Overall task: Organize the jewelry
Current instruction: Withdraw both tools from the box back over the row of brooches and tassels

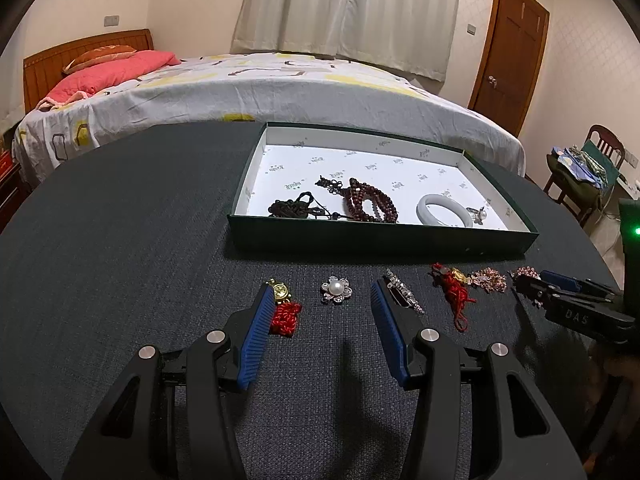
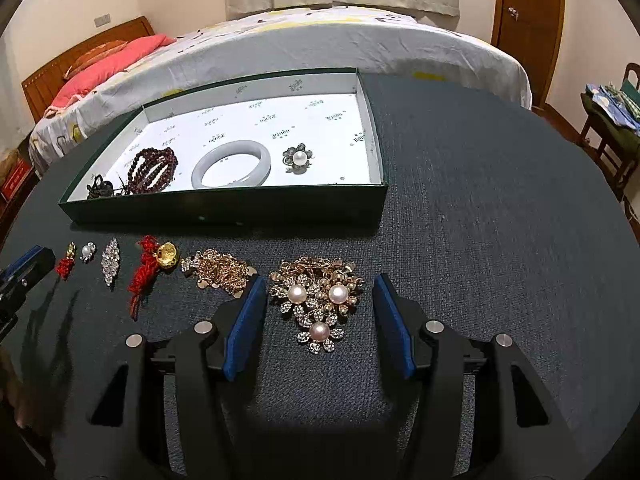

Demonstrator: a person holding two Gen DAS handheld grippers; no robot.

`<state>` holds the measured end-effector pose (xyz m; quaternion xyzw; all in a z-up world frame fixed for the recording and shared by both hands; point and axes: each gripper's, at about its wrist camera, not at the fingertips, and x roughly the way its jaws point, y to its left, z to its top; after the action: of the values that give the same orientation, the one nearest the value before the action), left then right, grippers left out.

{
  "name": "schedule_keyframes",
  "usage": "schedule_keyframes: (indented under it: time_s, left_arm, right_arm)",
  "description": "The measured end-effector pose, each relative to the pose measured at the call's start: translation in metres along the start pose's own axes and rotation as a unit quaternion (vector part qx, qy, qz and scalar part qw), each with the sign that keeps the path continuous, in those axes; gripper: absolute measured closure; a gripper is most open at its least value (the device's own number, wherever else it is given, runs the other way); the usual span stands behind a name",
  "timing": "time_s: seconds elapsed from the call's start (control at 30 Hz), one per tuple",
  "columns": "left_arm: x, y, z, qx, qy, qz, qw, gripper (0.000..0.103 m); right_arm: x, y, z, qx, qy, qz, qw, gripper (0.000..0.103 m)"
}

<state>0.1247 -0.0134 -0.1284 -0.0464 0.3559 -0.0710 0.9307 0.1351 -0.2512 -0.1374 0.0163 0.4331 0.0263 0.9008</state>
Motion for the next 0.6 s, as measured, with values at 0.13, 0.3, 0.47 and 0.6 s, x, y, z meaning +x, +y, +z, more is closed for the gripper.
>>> schedule_keyframes:
  time_s: [0.13, 0.3, 0.47, 0.6]
  left_arm:
    - [0.002, 0.001, -0.001, -0.001, 0.003, 0.002, 1.0, 0.053]
    - [0.005, 0.003, -0.001, -0.003, 0.01, 0.003, 0.9999, 0.053]
    - [0.009, 0.006, 0.0, -0.008, 0.017, 0.008, 0.9998, 0.053]
    - [0.013, 0.012, 0.001, -0.016, 0.027, 0.01, 0.9995, 0.053]
  right_arm:
    - [-0.002, 0.0, -0.002, -0.001, -0.002, 0.001, 1.0, 0.055]
    - [-0.005, -0.001, -0.003, 0.003, -0.006, 0.003, 1.0, 0.055]
    - [-0.007, -0.001, -0.003, 0.004, -0.01, 0.003, 1.0, 0.055]
    - [-0.007, -0.001, -0.004, 0.003, -0.01, 0.003, 1.0, 0.055]
